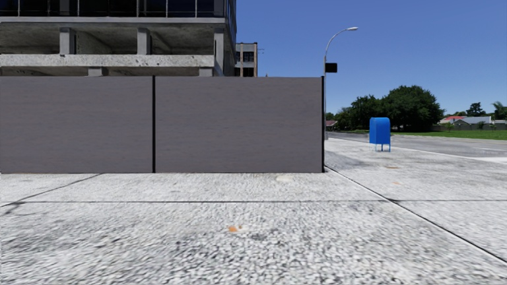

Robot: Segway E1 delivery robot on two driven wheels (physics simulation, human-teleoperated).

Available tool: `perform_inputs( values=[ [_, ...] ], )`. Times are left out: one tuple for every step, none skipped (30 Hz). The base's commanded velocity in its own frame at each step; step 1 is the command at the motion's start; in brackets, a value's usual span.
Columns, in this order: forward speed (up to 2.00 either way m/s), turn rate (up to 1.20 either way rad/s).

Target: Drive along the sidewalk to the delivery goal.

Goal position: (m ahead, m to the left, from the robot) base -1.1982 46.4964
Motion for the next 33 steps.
perform_inputs(
  values=[
    [2.0, 0.19],
    [2.0, 0.45],
    [2.0, 0.72],
    [2.0, 1.2],
    [2.0, 1.2],
    [2.0, 1.2],
    [2.0, 1.2],
    [2.0, 1.2],
    [2.0, 1.2],
    [2.0, 1.2],
    [2.0, 1.2],
    [2.0, 1.2],
    [2.0, 1.2],
    [2.0, 1.2],
    [2.0, 1.2],
    [2.0, 1.2],
    [2.0, 1.2],
    [2.0, 1.2],
    [2.0, 1.2],
    [2.0, 1.2],
    [2.0, 1.2],
    [2.0, 1.2],
    [2.0, 1.2],
    [2.0, 1.2],
    [2.0, 1.2],
    [2.0, 1.2],
    [2.0, 1.2],
    [2.0, 1.2],
    [2.0, 1.2],
    [2.0, 1.2],
    [2.0, 1.2],
    [2.0, 1.2],
    [2.0, 1.2]
  ],
)
